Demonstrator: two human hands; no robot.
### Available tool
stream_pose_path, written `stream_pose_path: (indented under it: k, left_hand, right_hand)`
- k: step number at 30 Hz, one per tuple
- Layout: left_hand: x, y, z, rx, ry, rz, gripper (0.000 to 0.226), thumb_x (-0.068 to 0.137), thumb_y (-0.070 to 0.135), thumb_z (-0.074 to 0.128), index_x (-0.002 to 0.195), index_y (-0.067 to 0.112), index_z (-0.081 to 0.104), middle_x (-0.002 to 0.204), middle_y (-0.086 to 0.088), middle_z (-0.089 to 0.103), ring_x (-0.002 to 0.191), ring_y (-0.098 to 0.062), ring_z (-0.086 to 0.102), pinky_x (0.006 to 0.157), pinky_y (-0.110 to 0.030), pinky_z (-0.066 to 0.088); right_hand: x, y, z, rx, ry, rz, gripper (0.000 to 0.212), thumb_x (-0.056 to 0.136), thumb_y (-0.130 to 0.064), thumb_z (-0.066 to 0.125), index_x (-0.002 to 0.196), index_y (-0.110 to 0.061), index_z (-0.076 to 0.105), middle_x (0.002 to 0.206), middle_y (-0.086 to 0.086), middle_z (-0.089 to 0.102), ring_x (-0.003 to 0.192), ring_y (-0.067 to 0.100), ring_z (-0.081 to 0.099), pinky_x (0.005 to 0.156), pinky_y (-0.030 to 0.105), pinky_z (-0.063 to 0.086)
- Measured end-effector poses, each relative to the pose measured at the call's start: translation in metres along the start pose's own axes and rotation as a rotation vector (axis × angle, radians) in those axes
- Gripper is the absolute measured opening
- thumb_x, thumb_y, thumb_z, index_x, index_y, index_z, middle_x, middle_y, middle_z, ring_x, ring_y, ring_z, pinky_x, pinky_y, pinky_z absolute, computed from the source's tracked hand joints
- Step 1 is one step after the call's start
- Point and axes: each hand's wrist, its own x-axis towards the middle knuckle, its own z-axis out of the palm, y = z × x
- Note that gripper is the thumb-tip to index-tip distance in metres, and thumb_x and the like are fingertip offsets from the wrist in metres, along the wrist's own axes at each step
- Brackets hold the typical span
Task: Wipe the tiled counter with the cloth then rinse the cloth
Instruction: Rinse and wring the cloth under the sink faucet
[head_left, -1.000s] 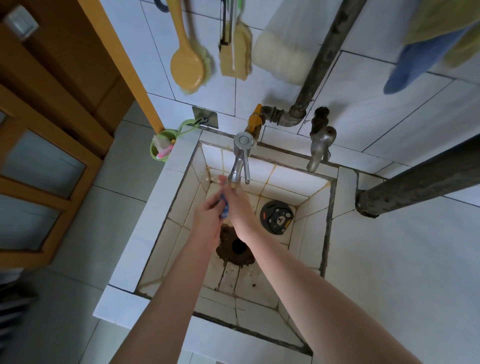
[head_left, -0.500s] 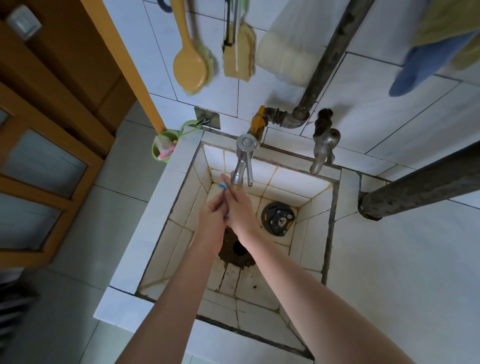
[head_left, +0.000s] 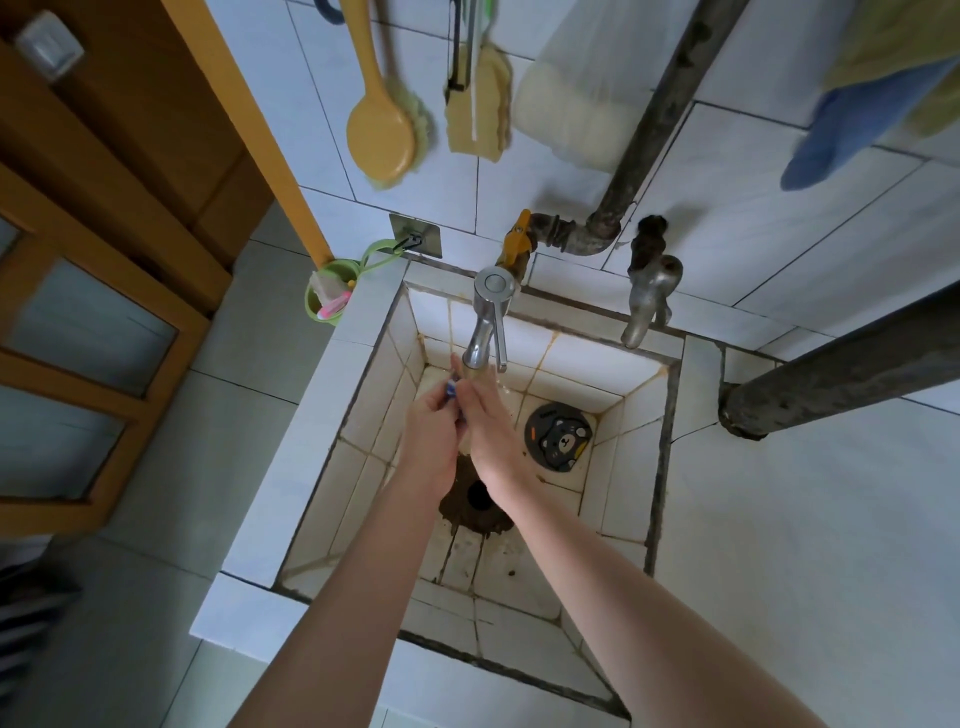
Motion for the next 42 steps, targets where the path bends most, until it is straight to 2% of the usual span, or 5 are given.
stream_pose_path:
  k: [7,23,28,36,42]
  left_hand:
    - [-0.005,-0.001,-0.006,0.128,0.043,0.001,0.025,0.088,-0.002,0.054,0.104,0.013,0.065,0.1,-0.003,0.068,0.1,-0.018,0.064,0.087,-0.027,0.051]
    - [-0.002,0.009,-0.015,0.167,0.115,0.02,0.032,0.089,-0.004,0.052,0.12,0.0,0.058,0.115,-0.015,0.065,0.107,-0.024,0.062,0.095,-0.033,0.049]
    - [0.001,0.012,-0.012,0.109,0.089,-0.002,0.034,0.092,-0.007,0.045,0.124,-0.002,0.054,0.118,-0.015,0.062,0.11,-0.021,0.059,0.085,-0.022,0.052]
    - [-0.007,0.01,-0.005,0.091,0.119,0.01,0.029,0.089,-0.007,0.05,0.115,0.002,0.059,0.104,-0.006,0.065,0.098,-0.017,0.063,0.084,-0.024,0.054]
    - [-0.002,0.004,-0.005,0.136,0.155,0.03,0.033,0.092,-0.003,0.048,0.123,0.003,0.058,0.115,-0.012,0.066,0.106,-0.019,0.062,0.094,-0.031,0.05]
  right_hand:
    - [0.017,-0.021,-0.015,-0.142,0.269,0.06,0.029,0.102,-0.018,0.032,0.081,-0.02,0.051,0.08,-0.003,0.054,0.074,0.008,0.053,0.068,0.017,0.043]
    - [0.004,-0.018,-0.021,-0.503,0.145,-0.143,0.021,0.1,-0.016,0.036,0.099,-0.008,0.055,0.086,-0.005,0.056,0.076,0.012,0.054,0.072,0.021,0.042]
    - [-0.01,0.006,-0.008,-0.316,-0.117,-0.179,0.036,0.102,-0.025,0.032,0.135,-0.035,0.041,0.144,-0.001,0.036,0.134,0.012,0.033,0.111,0.026,0.031]
    - [0.009,-0.025,-0.019,-0.321,0.17,-0.053,0.026,0.101,-0.02,0.035,0.081,-0.023,0.051,0.078,-0.006,0.053,0.07,-0.003,0.052,0.068,0.016,0.041]
    - [-0.009,0.001,-0.002,-0.157,-0.048,-0.082,0.035,0.101,-0.022,0.034,0.134,-0.025,0.047,0.143,-0.005,0.039,0.14,0.009,0.024,0.11,0.026,0.026]
